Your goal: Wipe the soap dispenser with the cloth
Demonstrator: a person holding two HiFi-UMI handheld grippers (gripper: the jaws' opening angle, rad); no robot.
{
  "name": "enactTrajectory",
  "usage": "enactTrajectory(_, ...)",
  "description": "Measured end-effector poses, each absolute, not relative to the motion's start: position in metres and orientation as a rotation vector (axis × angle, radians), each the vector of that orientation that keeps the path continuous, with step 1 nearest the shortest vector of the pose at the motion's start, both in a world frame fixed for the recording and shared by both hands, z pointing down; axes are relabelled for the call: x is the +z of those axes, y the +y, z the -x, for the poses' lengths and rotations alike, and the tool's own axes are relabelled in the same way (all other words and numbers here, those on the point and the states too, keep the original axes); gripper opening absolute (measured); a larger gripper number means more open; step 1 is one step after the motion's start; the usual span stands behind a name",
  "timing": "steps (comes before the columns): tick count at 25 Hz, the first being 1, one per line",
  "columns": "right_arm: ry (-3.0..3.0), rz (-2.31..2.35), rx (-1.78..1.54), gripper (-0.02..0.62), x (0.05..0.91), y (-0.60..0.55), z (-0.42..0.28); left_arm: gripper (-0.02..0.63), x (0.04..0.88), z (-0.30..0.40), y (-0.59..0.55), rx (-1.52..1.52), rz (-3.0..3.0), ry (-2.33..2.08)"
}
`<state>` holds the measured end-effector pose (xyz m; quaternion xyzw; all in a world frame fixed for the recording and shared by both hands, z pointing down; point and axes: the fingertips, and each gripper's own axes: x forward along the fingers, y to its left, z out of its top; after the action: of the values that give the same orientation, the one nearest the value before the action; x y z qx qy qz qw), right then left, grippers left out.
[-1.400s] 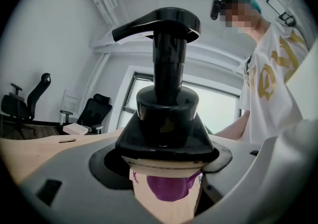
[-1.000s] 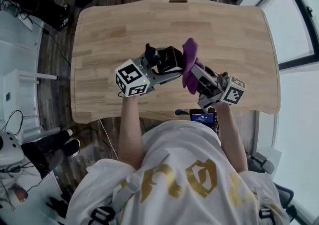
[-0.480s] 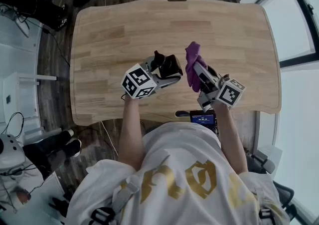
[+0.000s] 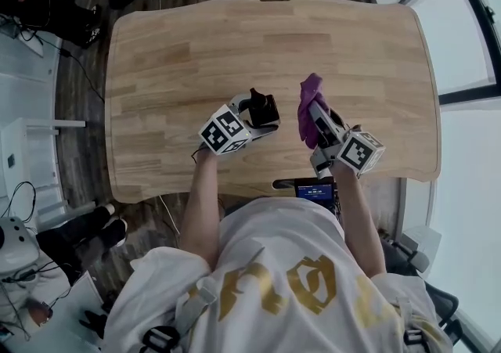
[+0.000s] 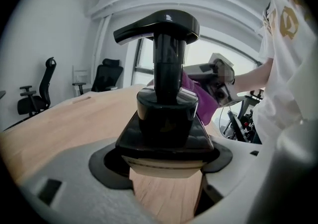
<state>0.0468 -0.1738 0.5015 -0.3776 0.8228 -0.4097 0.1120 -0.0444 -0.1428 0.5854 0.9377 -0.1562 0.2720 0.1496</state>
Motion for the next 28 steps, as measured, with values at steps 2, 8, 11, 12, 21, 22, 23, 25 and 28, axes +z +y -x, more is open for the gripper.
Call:
enactTrajectory(2,2.425,1.145,-1.209,0.052,0.510,-0.177,-0.051,0.341,0.599,0.041,-0.146,0.798,-2.667,-0.433)
enactTrajectory(8,2.418,1.209,-1.249,0.052,0.525,-0.182,-0.062,0.341,0.636,0.038,-0.147,0.899,-2.600,-0.411)
enactTrajectory(11,2.417,1.202,-1.268,0.052,0.533,-0.182,-0.063,0.341,0.647,0.035,-0.145,0.962,-2.613,-0.386)
enactTrajectory(12,2.415,1.202,-1.273,0.052,0.535,-0.183,-0.063,0.341,0.651,0.033,-0.146,0.979,-2.617,-0.378)
enactTrajectory(21,2.395,1.182,-1.312,0.052,0.547,-0.184,-0.063,0.341,0.676,0.031,-0.145,1.024,-2.636,-0.365)
enactTrajectory(22,2.395,1.181,-1.319,0.052,0.548,-0.183,-0.063,0.341,0.677,0.030,-0.146,1.043,-2.648,-0.363)
enactTrajectory(23,2.393,1.179,-1.325,0.052,0.550,-0.183,-0.062,0.341,0.677,0.028,-0.147,1.060,-2.661,-0.358)
enactTrajectory(25,2.390,1.176,-1.334,0.052,0.552,-0.183,-0.061,0.341,0.678,0.025,-0.147,1.076,-2.678,-0.338)
enactTrajectory(28,2.396,1.168,-1.337,0.052,0.552,-0.184,-0.057,0.341,0.682,0.025,-0.144,1.128,-2.698,-0.302)
